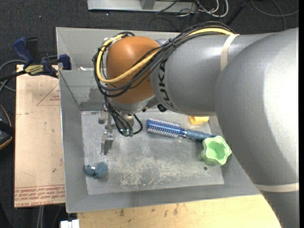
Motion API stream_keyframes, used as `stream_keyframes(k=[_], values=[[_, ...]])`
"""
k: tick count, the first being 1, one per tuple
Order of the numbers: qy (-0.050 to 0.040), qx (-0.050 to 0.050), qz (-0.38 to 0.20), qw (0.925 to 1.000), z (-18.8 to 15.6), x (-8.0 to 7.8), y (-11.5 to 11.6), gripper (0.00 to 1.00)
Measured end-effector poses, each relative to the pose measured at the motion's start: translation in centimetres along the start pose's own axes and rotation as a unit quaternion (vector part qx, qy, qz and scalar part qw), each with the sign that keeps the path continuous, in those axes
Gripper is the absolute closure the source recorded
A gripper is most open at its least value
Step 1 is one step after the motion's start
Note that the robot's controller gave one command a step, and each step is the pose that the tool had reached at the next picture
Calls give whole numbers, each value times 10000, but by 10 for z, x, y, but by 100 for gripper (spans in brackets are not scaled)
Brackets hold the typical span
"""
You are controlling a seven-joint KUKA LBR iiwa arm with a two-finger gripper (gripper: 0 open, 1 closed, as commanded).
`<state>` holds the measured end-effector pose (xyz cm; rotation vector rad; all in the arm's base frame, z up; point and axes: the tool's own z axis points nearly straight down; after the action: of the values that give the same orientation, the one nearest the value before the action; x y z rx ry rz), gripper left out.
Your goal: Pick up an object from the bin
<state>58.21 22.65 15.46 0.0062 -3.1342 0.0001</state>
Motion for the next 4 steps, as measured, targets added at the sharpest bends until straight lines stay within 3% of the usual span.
stream_keyframes(k=[1,2,3,4], values=[[-72,-32,1639,9864,80,50,21,0],[-20,-7,2199,9755,55,103,22,0],[-32,-14,3160,9488,56,94,20,0],[-55,-9,3788,9255,80,96,19,0]])
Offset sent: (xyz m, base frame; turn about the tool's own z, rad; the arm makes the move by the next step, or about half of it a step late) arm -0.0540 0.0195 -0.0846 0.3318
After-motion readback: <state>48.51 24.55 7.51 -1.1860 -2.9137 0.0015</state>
